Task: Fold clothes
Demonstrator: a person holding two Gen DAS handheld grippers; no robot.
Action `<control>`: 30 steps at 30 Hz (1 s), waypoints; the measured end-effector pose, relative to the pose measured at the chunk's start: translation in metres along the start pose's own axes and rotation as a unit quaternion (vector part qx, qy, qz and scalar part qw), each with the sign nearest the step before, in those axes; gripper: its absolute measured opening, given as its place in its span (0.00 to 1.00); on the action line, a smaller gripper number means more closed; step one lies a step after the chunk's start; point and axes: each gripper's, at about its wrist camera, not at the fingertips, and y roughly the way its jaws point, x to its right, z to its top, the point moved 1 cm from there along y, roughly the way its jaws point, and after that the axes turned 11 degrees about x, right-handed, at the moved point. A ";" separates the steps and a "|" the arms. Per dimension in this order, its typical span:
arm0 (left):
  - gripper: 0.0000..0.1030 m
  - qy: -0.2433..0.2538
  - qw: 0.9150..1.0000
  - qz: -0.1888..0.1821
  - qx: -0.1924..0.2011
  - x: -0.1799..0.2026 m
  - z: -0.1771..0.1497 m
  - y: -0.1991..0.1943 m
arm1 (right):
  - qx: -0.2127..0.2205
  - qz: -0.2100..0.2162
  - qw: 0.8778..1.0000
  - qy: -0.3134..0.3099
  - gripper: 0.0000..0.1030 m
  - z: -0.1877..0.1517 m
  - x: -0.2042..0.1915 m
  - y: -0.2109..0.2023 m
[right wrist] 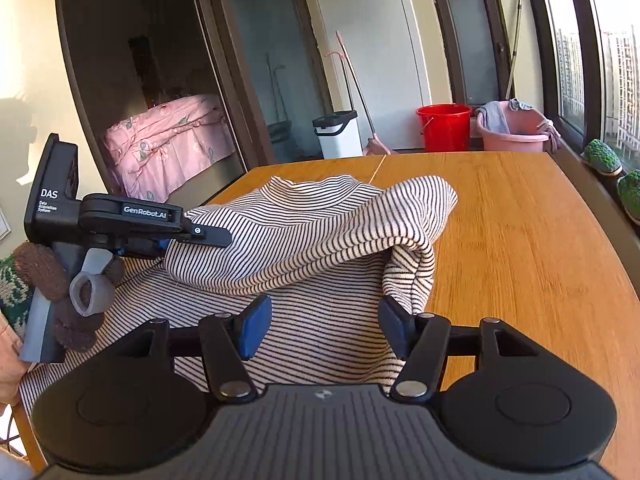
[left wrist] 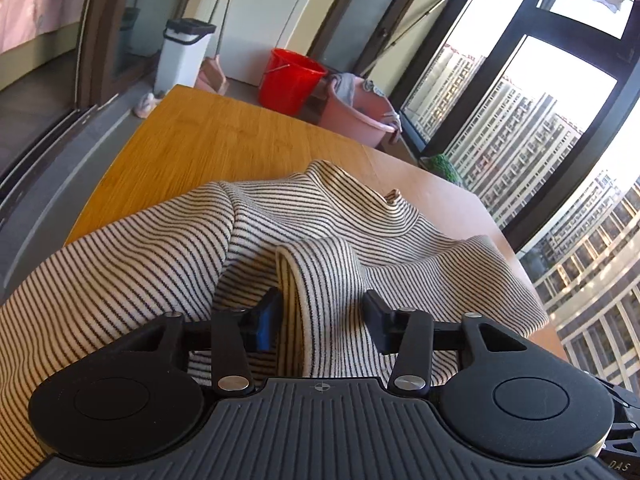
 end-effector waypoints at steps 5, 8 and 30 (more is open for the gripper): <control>0.19 0.086 0.994 -0.012 0.063 0.027 0.012 -0.021 | 0.010 0.012 1.000 -0.013 0.65 0.003 -0.004 -0.001; 0.19 0.139 0.985 -0.011 0.099 0.042 0.023 -0.030 | 0.008 0.012 1.000 -0.012 0.65 0.003 -0.006 0.009; 0.57 0.116 0.993 0.003 -0.003 0.023 0.008 0.006 | -0.036 -0.072 0.997 0.008 0.25 0.033 0.035 0.103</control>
